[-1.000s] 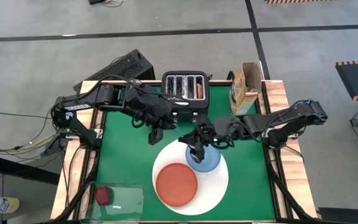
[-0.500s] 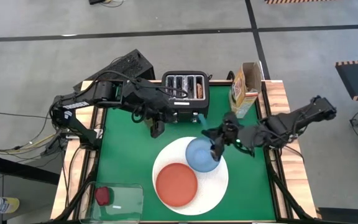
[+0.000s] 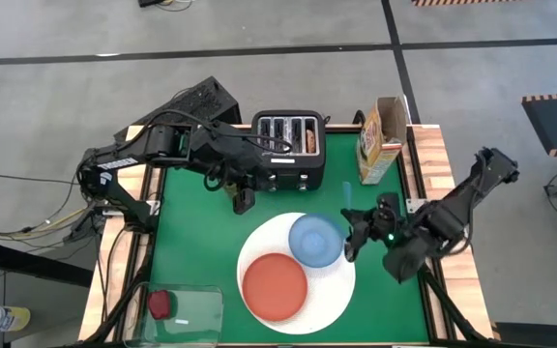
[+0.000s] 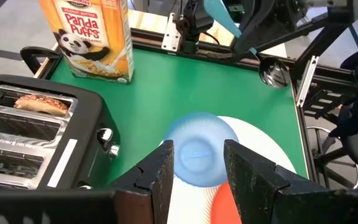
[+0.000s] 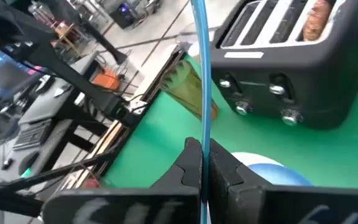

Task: Arrange a breakfast setting
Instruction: Put the blue spoon on the white placemat to the right of the blue bowl

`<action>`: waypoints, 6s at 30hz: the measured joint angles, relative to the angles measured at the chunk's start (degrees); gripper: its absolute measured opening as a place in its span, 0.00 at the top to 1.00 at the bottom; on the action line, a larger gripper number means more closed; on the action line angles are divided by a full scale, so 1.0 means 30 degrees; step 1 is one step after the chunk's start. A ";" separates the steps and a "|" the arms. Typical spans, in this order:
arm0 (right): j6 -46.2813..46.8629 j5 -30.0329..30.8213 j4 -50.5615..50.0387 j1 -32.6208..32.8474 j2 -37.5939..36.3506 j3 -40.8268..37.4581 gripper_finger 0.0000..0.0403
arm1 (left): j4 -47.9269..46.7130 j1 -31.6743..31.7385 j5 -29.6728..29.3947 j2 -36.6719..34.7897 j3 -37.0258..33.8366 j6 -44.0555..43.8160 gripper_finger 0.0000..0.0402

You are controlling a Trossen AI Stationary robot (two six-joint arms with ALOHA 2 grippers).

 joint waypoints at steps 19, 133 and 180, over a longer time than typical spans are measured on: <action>0.9800 0.0164 -0.8797 0.2476 0.1016 0.0000 0.96 | 0.0004 -0.0073 0.0080 0.0000 0.0000 0.0422 0.68; 1.2831 -0.6310 1.4404 0.1163 0.4317 -1.5198 0.88 | -0.0066 0.0736 -0.0634 0.0015 -0.0015 -0.0487 0.68; 1.3497 -0.9175 1.1154 0.0423 0.2724 -1.5227 0.88 | -0.1275 0.0729 -0.2149 0.0015 -0.0022 -0.0714 0.68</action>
